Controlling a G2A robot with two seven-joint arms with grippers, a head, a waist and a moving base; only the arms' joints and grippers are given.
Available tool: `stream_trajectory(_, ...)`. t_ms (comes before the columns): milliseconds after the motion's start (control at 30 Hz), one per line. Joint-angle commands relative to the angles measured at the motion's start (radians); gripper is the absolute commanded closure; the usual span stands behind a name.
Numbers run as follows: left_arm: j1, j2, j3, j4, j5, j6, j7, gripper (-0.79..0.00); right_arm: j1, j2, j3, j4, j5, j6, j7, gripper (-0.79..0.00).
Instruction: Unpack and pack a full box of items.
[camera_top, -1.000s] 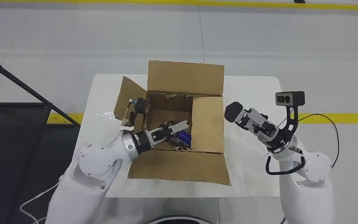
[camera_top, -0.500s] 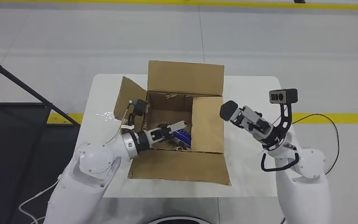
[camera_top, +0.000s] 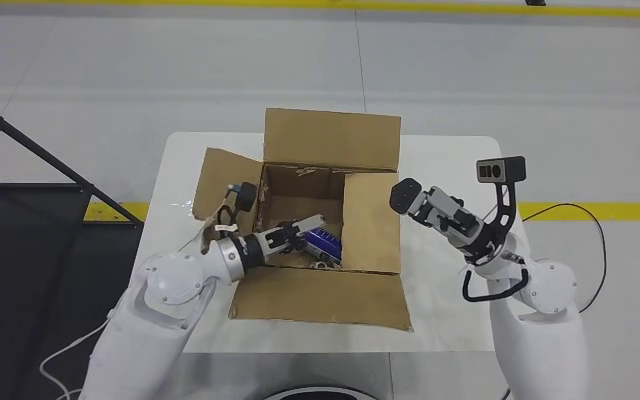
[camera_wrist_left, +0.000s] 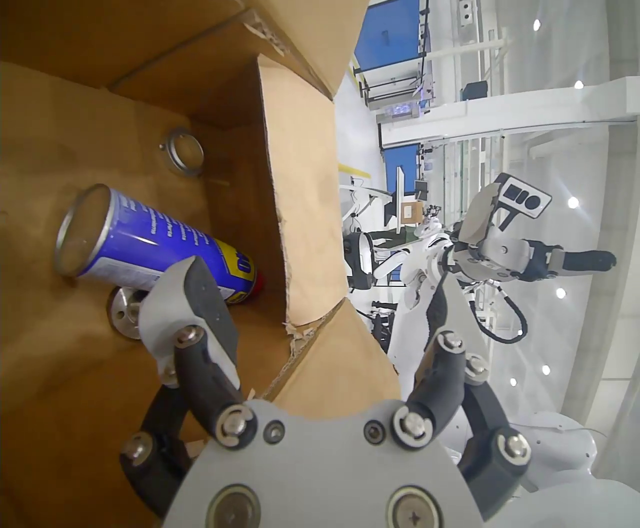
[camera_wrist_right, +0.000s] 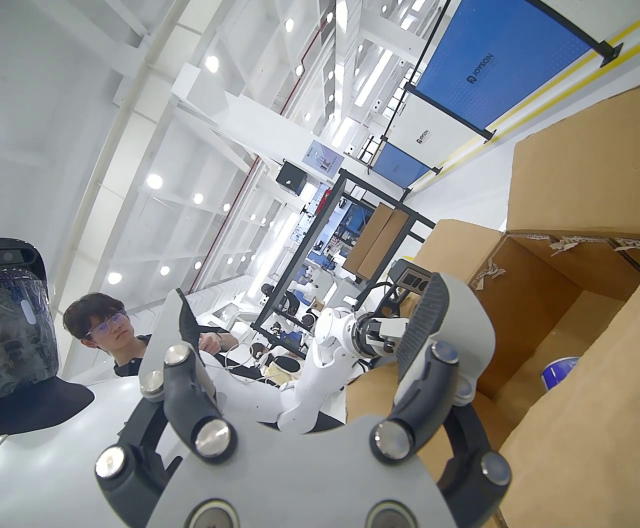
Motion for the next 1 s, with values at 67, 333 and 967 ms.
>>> stream_trajectory(67,-0.019,-0.002,0.02,0.022,0.002,0.004,0.001,-0.785,0.001,0.004,-0.004,0.006,0.003,-0.002,-0.004,-0.785)
stream_trajectory(333,-0.027,0.001,0.017,0.051,0.009,0.02,0.01,-0.785,0.011,0.012,-0.015,0.022,0.013,-0.009,-0.008,-0.785)
stream_trajectory(967,-0.111,-0.01,0.112,0.123,0.051,0.03,0.033,-0.785,0.029,0.028,-0.034,0.055,0.04,-0.034,-0.012,-0.785)
